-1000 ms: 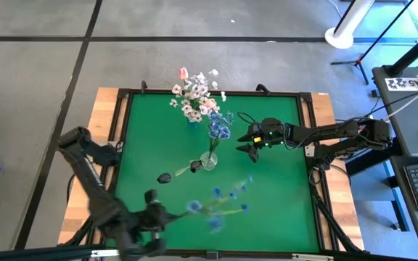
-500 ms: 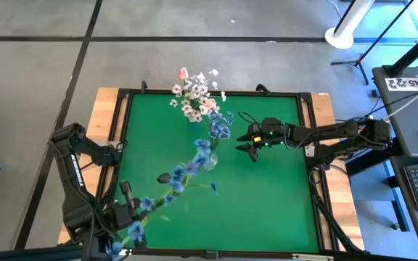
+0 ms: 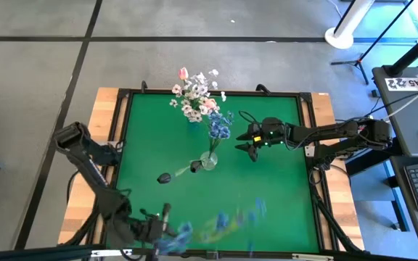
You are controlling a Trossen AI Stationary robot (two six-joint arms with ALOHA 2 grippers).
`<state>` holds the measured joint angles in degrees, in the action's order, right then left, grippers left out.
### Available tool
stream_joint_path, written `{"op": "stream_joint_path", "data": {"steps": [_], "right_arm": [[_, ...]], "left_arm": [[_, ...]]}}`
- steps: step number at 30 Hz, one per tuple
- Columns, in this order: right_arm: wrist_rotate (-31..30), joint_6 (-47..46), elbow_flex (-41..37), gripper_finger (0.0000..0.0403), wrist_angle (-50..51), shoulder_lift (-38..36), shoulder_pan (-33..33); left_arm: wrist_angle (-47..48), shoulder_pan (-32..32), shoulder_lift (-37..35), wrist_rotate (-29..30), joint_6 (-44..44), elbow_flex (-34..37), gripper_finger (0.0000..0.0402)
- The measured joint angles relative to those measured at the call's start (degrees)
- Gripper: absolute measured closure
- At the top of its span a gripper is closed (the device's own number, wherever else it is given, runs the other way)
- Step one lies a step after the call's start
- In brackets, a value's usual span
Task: Sort flowers into vase by color
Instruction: Put the blue flowers into the transparent vase
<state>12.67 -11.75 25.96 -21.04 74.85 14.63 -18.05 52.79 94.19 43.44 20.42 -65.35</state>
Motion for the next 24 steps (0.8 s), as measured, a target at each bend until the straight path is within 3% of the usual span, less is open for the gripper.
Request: {"op": "stream_joint_path", "data": {"steps": [2,4,10,16,20,24], "right_arm": [[0.0,0.0,0.0,0.0198,0.0,0.0,0.0],[0.0,0.0,0.0,0.0198,0.0,0.0,0.0],[0.0,-1.4,0.0,0.0198,0.1,0.0,0.0],[0.5,-1.5,0.0,0.0198,0.2,0.0,0.0],[0.5,-1.5,0.0,0.0198,0.3,0.0,0.0],[0.5,-1.5,0.0,0.0198,0.2,0.0,0.0]], "left_arm": [[-12.6,-1.9,0.0,-8.2,-10.1,2.5,0.0401],[-17.6,-3.5,-0.3,-11.1,-16.8,3.8,0.0401],[-19.0,-7.9,-3.5,-8.6,-29.7,4.9,0.0401],[-16.0,-8.4,-12.4,-3.3,-40.9,4.9,0.0401],[-7.5,-6.7,-20.8,0.9,-42.9,5.0,0.0401],[-4.9,-7.0,-28.2,0.9,-41.5,9.3,0.0401]]}}
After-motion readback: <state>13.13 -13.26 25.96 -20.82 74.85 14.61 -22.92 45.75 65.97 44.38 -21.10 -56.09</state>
